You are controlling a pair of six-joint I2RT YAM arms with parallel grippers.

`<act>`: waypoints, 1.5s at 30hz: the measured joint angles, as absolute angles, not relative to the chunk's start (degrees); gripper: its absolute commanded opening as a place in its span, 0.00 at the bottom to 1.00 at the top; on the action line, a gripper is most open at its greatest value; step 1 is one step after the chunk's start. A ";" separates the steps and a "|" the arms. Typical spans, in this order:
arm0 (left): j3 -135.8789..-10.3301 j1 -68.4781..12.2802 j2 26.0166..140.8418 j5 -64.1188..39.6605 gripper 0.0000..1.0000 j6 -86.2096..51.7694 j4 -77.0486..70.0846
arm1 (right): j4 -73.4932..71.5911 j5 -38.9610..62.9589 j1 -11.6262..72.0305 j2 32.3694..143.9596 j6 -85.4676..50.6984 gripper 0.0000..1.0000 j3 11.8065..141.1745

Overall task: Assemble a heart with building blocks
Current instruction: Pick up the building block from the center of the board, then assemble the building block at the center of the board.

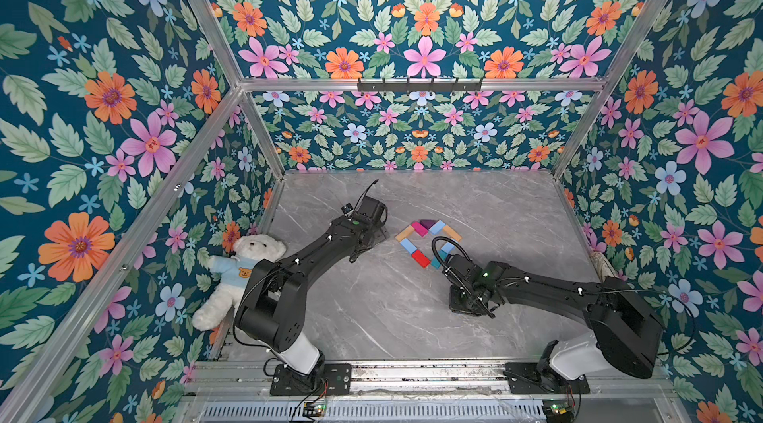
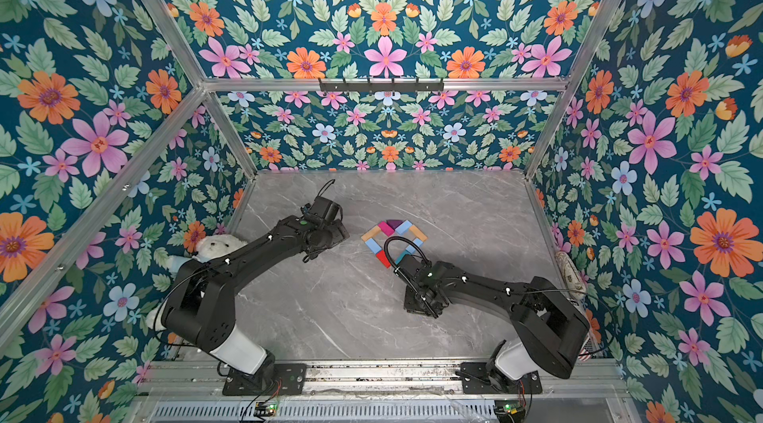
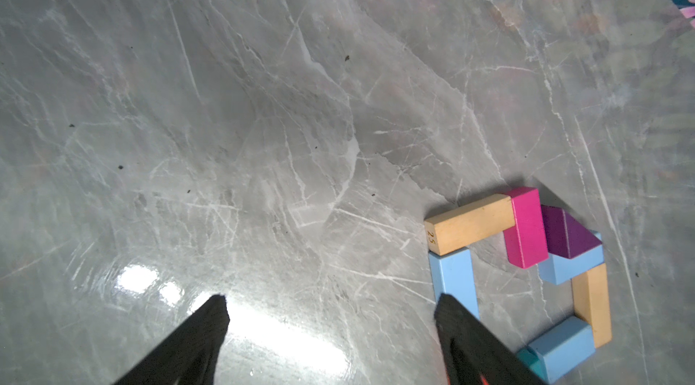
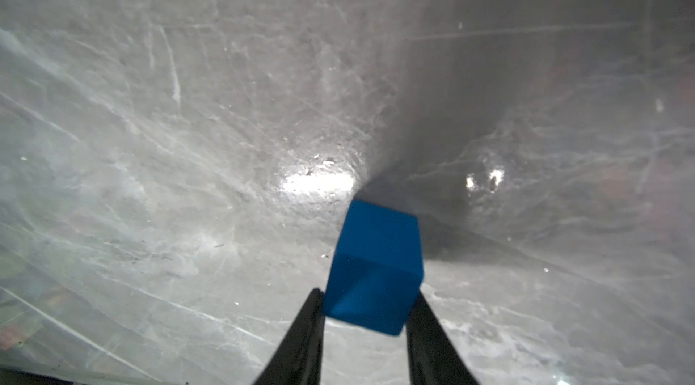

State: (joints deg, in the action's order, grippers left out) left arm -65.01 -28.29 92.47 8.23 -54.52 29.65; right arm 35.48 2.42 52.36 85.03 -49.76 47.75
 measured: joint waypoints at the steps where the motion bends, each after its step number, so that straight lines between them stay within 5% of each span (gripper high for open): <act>1: -65.01 -28.14 92.47 8.03 0.90 -54.30 29.61 | 35.79 2.13 52.36 85.32 -49.71 0.34 48.27; 13: -63.94 -27.22 92.38 7.38 0.90 -53.71 28.71 | 39.90 0.36 52.38 90.96 -40.58 0.31 56.25; 31: -62.59 -26.96 91.05 7.51 0.90 -54.15 27.83 | 47.53 -3.64 52.31 107.09 -1.91 0.32 77.73; 45: -61.93 -26.30 90.43 7.62 0.89 -54.15 27.86 | 48.45 -6.24 49.71 110.91 5.89 0.32 80.99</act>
